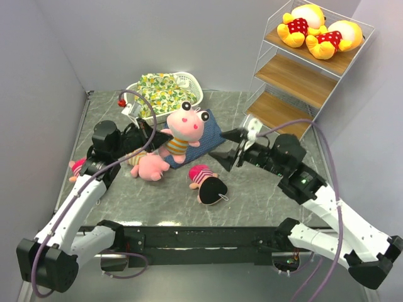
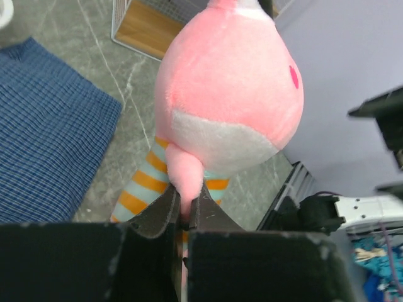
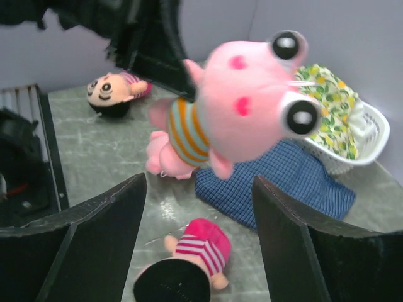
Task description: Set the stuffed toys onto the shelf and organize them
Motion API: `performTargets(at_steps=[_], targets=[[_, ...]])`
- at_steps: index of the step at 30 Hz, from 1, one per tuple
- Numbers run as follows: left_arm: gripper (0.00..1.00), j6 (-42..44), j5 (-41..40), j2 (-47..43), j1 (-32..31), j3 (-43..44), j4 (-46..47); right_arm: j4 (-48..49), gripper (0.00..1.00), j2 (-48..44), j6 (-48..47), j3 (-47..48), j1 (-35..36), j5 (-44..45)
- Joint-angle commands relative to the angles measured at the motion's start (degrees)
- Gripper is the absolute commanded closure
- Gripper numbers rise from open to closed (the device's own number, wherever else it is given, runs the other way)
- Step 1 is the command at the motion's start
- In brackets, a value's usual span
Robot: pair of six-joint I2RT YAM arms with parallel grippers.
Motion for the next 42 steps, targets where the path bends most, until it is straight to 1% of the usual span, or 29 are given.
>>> performTargets(at_steps=[1,3,4,5,6,7,9,11,13,16,17,18,20,22,25,31,38,42], targets=[[0.99,-11.25,-0.06,2.70,-0.03,1.19,3.95,16.19,0.27,0.70,-11.08,-5.79,3.63,0.71],[0.99,-12.15,0.30,3.23,-0.03,1.63,4.04,18.48,0.28,2.37,-13.63,-7.20,7.05,4.65],[0.99,-12.24,-0.31,3.05,-0.03,1.54,3.96,19.01,0.28,4.38,-16.43,-7.73,8.28,6.59],[0.99,-12.15,-1.10,2.79,-0.03,1.37,3.61,19.71,0.28,5.62,-18.03,-7.82,11.25,8.26],[0.99,-11.89,-2.41,2.35,-0.03,0.93,2.47,20.15,0.28,6.59,-19.87,-7.91,12.76,9.84],[0.99,-11.28,-4.34,2.09,-0.03,0.84,1.85,20.85,0.28,8.52,-23.63,-8.60,13.91,12.29],[0.99,-11.53,-5.24,2.08,-0.03,1.01,0.88,24.44,0.28,9.93,-27.52,-10.18,16.46,12.41],[0.99,-12.85,-3.93,2.26,-0.03,0.93,1.40,28.31,0.28,11.61,-30.25,-12.12,17.26,12.41],[0.99,-15.30,-3.13,2.70,0.06,0.49,2.72,28.76,0.30,14.06,-31.31,-11.60,18.05,13.02],[0.99,-17.59,-1.20,3.23,0.15,0.40,3.69,30.78,0.33,16.78,-33.76,-12.30,19.80,17.23],[0.99,-17.86,-0.07,3.31,0.15,0.40,3.87,33.05,0.35,17.32,-34.56,-12.74,20.42,19.68],[0.99,-18.56,0.21,3.31,0.15,0.40,4.04,34.29,0.35,18.46,-35.61,-13.18,20.77,19.96],[0.99,-19.00,0.56,3.05,0.15,0.31,4.39,37.27,0.35,19.34,-36.06,-14.15,21.39,22.24],[0.99,-18.92,0.65,2.61,0.15,0.31,4.22,37.47,0.34,20.57,-36.24,-13.80,21.74,25.32],[0.99,-18.66,-1.28,2.09,0.23,0.31,3.34,36.06,0.33,20.49,-37.03,-14.75,22.18,25.77],[0.99,-18.74,-0.76,2.44,0.15,0.66,2.81,41.06,0.32,22.59,-37.82,-17.05,23.33,31.29],[0.99,-18.66,-1.29,1.65,0.15,0.05,2.64,47.21,0.38,25.93,-38.96,-17.49,24.47,34.64],[0.99,-19.18,-0.67,1.73,0.15,-0.13,3.08,50.82,0.46,27.95,-40.19,-17.49,25.17,36.40]])
